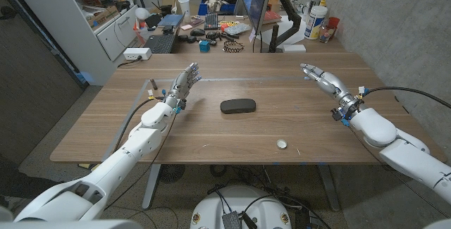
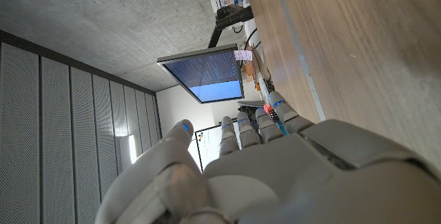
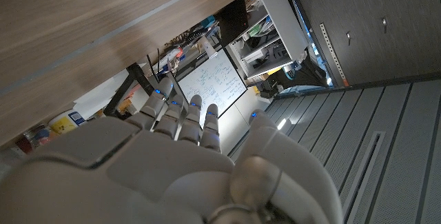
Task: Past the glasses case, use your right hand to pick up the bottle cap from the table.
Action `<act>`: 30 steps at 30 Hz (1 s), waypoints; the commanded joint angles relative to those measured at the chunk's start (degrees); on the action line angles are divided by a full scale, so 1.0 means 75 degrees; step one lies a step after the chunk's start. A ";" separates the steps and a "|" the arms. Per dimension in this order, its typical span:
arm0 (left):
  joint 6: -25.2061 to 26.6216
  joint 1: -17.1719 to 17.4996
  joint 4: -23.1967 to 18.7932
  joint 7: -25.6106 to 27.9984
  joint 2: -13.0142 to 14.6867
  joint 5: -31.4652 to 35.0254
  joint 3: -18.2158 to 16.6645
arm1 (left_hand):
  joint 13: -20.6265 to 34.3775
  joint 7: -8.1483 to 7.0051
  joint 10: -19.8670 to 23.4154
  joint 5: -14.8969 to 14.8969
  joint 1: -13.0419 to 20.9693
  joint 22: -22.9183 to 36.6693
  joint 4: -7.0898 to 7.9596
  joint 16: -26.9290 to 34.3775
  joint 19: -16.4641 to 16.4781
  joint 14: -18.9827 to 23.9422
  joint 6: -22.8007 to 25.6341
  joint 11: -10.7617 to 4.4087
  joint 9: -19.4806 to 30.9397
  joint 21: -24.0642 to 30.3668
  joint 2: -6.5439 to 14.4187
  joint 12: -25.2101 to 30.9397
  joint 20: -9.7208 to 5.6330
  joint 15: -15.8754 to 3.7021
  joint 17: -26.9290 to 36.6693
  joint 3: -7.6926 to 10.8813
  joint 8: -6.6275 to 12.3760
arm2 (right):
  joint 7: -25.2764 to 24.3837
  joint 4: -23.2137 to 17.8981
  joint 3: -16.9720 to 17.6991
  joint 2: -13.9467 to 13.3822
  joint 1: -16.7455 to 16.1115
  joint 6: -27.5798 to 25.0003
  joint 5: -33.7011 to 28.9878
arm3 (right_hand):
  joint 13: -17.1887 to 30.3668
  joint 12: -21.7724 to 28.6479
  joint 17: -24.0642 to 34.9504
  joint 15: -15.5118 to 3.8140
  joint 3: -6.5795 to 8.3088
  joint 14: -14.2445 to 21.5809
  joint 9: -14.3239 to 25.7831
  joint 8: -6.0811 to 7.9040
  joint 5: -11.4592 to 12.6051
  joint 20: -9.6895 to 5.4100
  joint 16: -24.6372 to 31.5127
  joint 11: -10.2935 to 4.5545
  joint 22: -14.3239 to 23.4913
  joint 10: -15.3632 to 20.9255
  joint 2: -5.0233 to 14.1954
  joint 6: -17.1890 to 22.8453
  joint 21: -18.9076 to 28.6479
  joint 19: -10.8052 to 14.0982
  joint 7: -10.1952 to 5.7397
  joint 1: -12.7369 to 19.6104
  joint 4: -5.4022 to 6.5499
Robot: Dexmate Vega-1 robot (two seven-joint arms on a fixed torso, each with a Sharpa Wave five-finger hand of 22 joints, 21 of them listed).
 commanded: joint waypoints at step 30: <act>0.0003 -0.0259 0.0179 -0.0267 -0.0070 0.0070 0.0140 | 0.0037 0.0013 0.0044 0.0051 -0.0009 0.0029 -0.0009 0.0048 0.0008 0.0050 0.0073 0.0003 0.0032 -0.0018 -0.0009 0.0027 -0.0395 -0.0400 0.0028 -0.0004 0.0039 | 0.0734 -0.2573 0.3048 -0.0403 -0.2911 -0.0981 -0.3011 | 0.0023 0.0210 0.0006 -0.0194 0.0181 0.0546 0.0050 0.0143 0.0028 0.0073 0.0110 -0.0024 0.0051 0.0601 0.0079 0.0533 -0.0070 0.0259 -0.0014 0.0229 -0.0233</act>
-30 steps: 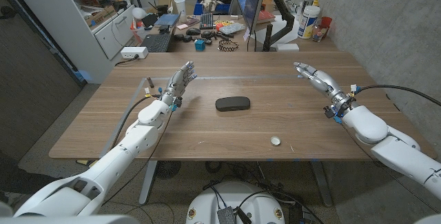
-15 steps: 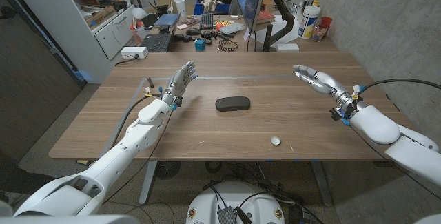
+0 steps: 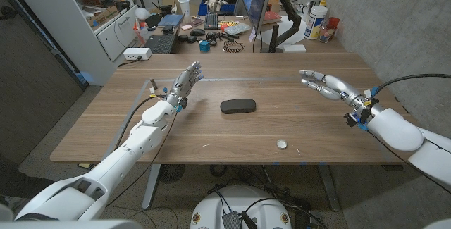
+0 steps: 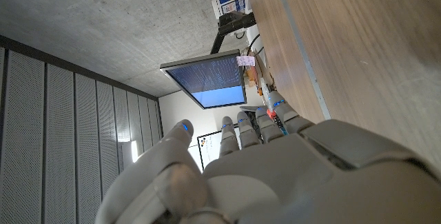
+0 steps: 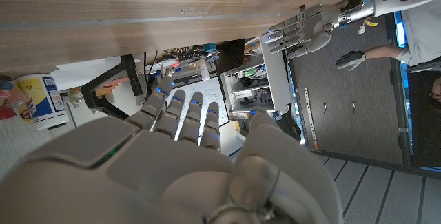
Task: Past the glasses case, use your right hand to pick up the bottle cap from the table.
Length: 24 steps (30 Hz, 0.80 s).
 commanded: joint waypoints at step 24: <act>-0.0025 -0.0130 0.0122 -0.0152 -0.0101 0.0032 0.0094 | 0.0038 -0.0040 0.0007 0.0052 -0.0017 0.0030 -0.0010 0.0048 0.0007 0.0052 0.0044 -0.0014 0.0035 -0.0031 -0.0010 0.0027 -0.0372 -0.0394 0.0029 -0.0010 0.0036 | 0.2153 -0.2306 0.2118 0.1570 -0.1429 -0.0465 -0.2945 | 0.0026 0.0168 0.0015 -0.0134 0.0122 0.0594 0.0007 0.0112 0.0025 0.0143 0.0106 -0.0009 0.0017 0.0574 0.0029 0.0486 -0.0036 0.0298 -0.0004 0.0132 -0.0179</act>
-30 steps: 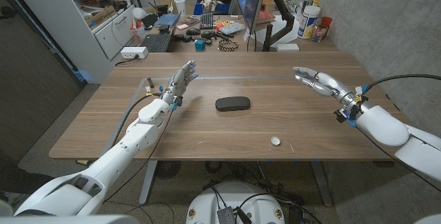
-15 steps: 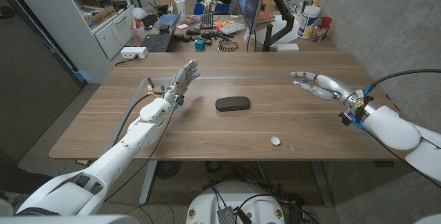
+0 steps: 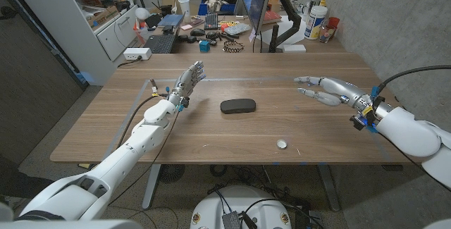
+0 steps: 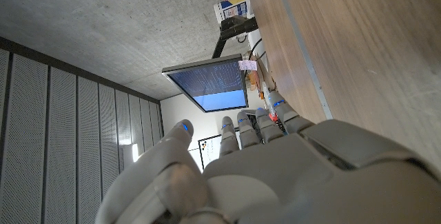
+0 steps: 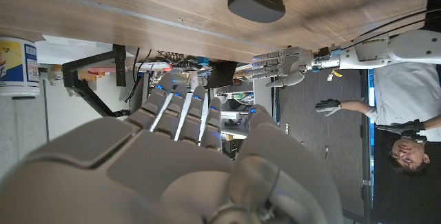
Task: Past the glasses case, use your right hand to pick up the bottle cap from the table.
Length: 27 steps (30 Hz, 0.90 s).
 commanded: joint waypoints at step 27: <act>-0.0080 -0.0095 0.0168 -0.0220 -0.0011 -0.0020 0.0020 | 0.0039 -0.0056 0.0014 0.0052 -0.0058 0.0033 0.0008 0.0051 0.0004 0.0059 0.0048 -0.0020 0.0037 -0.0012 -0.0031 0.0028 -0.0320 -0.0404 0.0033 -0.0041 0.0030 | 0.1537 -0.1805 0.0500 0.1444 -0.0475 -0.0402 -0.3062 | 0.0029 0.0032 0.0025 -0.0146 0.0105 0.0420 0.0005 0.0023 0.0022 0.0034 0.0082 -0.0057 0.0021 0.0191 -0.0001 0.0203 -0.0048 0.0250 -0.0051 0.0147 -0.0117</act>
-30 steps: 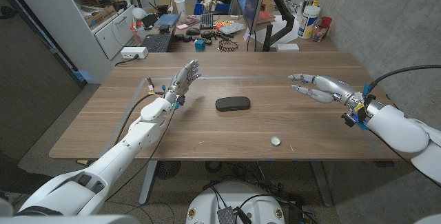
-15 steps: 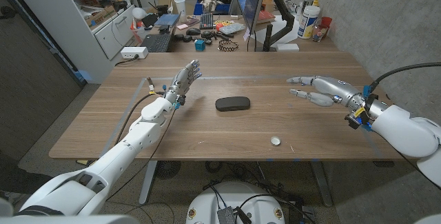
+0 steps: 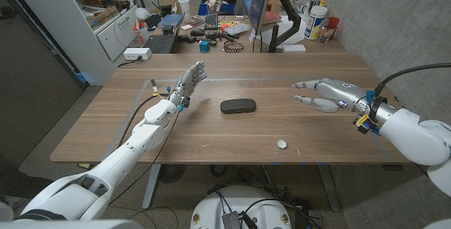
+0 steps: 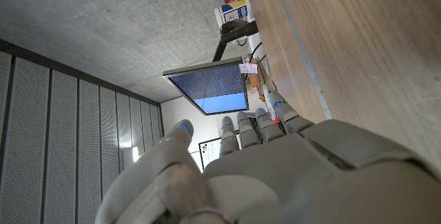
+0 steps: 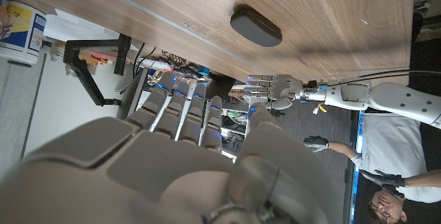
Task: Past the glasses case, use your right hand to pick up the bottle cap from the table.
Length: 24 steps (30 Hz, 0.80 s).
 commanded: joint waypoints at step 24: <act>-0.0059 -0.0117 0.0126 -0.0208 -0.0017 -0.0014 0.0031 | 0.0041 -0.0088 0.0009 0.0061 -0.0274 0.0045 0.0125 0.0060 -0.0009 0.0057 0.0047 0.0030 0.0044 -0.0030 -0.0139 0.0031 -0.0203 -0.0388 0.0046 -0.0197 0.0021 | 0.0895 -0.1048 -0.0060 0.0721 -0.0497 -0.0499 -0.2325 | 0.0037 -0.0174 0.0074 -0.0281 0.0127 0.0673 0.0020 -0.0171 0.0021 -0.0080 0.0086 -0.0111 0.0058 -0.0192 -0.0050 -0.0276 0.0077 0.0632 -0.0049 0.0094 -0.0187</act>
